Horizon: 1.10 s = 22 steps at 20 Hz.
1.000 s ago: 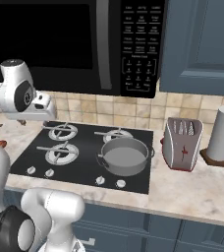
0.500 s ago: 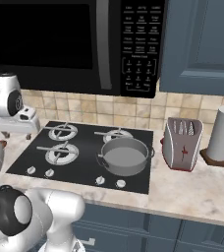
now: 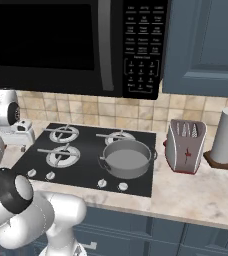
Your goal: Put the corn and sweet potato in the pot. Retrieve the spatula and lightly stir the vegetables in the pot.
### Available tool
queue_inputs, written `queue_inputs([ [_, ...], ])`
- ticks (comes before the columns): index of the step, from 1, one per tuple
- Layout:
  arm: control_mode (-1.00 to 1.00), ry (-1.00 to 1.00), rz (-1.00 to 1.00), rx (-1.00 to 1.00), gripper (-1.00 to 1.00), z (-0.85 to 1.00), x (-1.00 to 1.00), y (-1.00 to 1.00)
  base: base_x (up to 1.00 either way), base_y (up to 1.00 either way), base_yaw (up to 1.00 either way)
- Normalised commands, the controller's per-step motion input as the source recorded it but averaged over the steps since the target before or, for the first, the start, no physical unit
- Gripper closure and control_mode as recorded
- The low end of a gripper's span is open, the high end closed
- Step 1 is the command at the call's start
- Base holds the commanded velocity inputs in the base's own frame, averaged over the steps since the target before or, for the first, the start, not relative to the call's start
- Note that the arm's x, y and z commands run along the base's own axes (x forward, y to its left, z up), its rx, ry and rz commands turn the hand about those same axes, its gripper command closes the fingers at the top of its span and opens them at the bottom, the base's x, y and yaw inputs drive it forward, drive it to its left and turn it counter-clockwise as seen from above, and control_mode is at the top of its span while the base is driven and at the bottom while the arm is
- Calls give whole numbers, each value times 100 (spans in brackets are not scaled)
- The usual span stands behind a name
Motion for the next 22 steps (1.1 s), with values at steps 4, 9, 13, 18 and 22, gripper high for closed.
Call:
queue_inputs([
  [4, -100, 0, 12, 0, -100, -56, 0, 34, 0, 0, 0],
  [9, -100, -1, 18, 0, -100, -41, -5, 30, 0, 0, 0],
  [13, -100, -1, 3, 0, -100, -19, -3, 41, 0, 0, 0],
  [18, -100, 0, 0, 0, -100, -5, 0, 59, 0, 0, 0],
  [22, -100, 0, 0, 0, -100, -6, 1, 49, 0, 0, 0],
])
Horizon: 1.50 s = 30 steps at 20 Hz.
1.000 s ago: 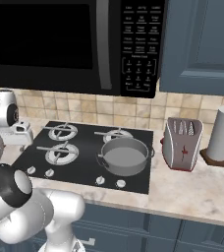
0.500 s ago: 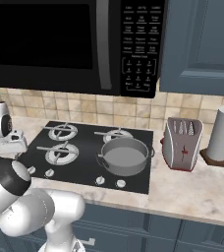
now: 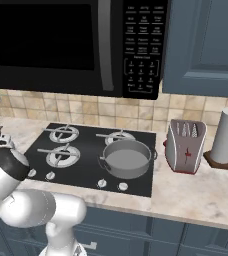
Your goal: Put the corn and sweet potato in the pot. Retrieve the spatula and lightly stir the vegetables in the pot.
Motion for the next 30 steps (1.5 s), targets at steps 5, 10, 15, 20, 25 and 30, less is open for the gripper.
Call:
queue_inputs([
  [5, -100, 0, 0, 0, -100, -8, 9, 64, 0, 0, 0],
  [10, -100, 0, 0, 0, -100, -16, 9, 66, 0, 0, 0],
  [15, -100, 0, 0, 0, -100, -11, 10, 57, 0, 0, 0],
  [20, -100, -1, 0, 0, -100, -1, 11, 51, 0, 0, 0],
  [25, -100, -5, 0, 0, -100, 0, 13, 34, 0, 0, 0],
  [30, -100, -3, 0, 0, -100, 0, 9, 11, 0, 0, 0],
])
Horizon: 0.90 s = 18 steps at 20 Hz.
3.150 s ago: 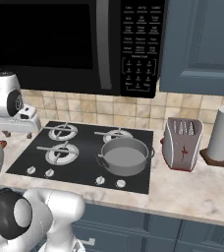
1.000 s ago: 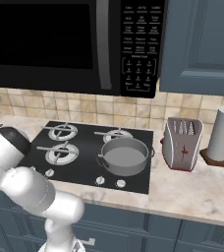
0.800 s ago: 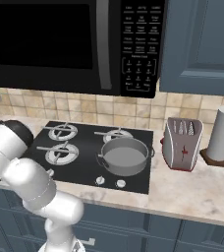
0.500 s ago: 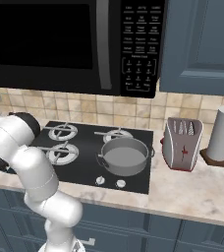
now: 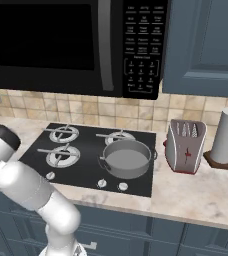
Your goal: Put the corn and sweet potato in the pot. Retrieve the spatula and lightly stir the vegetables in the pot.
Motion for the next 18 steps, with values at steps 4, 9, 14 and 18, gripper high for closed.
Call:
queue_inputs([
  [4, -100, -1, 0, 0, -100, 0, 0, 3, 0, 0, 0],
  [9, -100, 0, 0, 0, -100, 0, 1, 0, 0, 0, 0],
  [14, -100, 3, 0, 0, -100, -16, 9, 0, 0, 0, 0],
  [18, -100, 1, 0, 0, -100, -14, 23, 0, 0, 0, 0],
])
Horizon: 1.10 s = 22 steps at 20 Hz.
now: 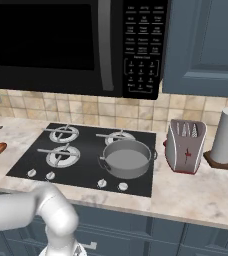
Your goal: Put the corn and sweet potato in the pot. Retrieve the spatula and lightly stir the vegetables in the pot.
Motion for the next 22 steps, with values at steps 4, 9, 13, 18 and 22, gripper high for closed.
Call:
queue_inputs([
  [4, -100, 0, 0, 0, -100, 0, 28, 3, 0, 0, 0],
  [9, -100, 5, 0, 0, -100, 0, 17, 5, 0, 0, 0],
  [13, -100, 5, 0, 0, -100, 0, 0, 4, 0, 0, 0],
  [18, -100, 0, 0, 0, -100, -7, 0, 8, 0, 0, 0],
  [22, -100, 0, 0, 0, -100, -16, 0, 23, 0, 0, 0],
])
